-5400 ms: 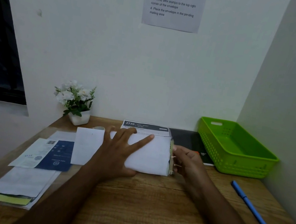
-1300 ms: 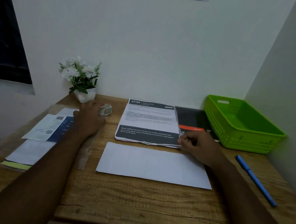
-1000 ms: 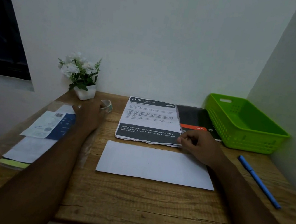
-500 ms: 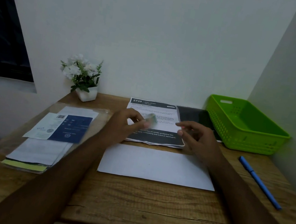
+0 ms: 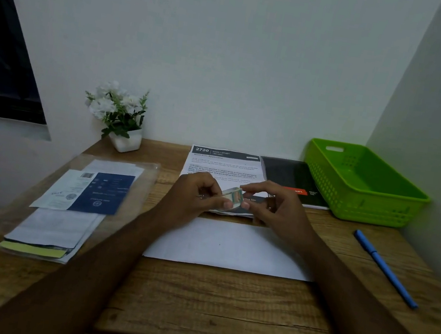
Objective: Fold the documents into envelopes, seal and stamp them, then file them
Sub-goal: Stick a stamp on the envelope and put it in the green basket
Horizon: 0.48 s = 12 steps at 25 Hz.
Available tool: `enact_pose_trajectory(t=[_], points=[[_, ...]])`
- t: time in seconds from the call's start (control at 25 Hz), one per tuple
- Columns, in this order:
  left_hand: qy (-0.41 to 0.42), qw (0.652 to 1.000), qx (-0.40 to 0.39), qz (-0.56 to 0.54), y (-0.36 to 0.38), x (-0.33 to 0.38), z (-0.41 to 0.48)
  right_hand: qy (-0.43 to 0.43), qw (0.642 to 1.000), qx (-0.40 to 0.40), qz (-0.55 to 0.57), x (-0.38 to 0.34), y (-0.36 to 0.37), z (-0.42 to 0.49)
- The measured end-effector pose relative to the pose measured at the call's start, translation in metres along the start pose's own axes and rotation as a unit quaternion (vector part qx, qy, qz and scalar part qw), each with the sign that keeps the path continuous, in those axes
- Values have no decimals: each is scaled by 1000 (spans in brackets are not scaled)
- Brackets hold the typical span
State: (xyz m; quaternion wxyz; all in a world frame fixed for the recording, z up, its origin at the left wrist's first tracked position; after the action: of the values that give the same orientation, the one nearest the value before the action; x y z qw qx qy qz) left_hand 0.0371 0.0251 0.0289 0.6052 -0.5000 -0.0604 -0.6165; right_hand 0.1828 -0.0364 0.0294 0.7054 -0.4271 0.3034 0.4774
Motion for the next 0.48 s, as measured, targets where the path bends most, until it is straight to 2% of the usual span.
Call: enact_pose_trajectory(t=[0.12,0.28,0.48], points=[[0,1000,9,-3,-1,0,-1,9,1000,1,6,-2,1,-2],[21,1000,-18,7,2,7,-2,41,998,7,45,6,-1,-3],[28,997,16,65,-2,13,-4,52,994,17,96,9,5,-4]])
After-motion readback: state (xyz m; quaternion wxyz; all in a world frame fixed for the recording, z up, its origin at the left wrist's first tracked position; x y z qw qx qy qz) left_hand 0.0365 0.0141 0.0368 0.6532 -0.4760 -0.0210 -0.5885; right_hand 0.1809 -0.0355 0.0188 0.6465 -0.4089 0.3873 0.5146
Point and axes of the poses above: each hand's wrist, its own z-axis towards the middle knuckle, its own y-axis out of the palm, x = y × z, the point moved 10 cm from there along z, towards the middle knuckle, and after that the axes turned 3 degrees about z, right-handed, at the moved point
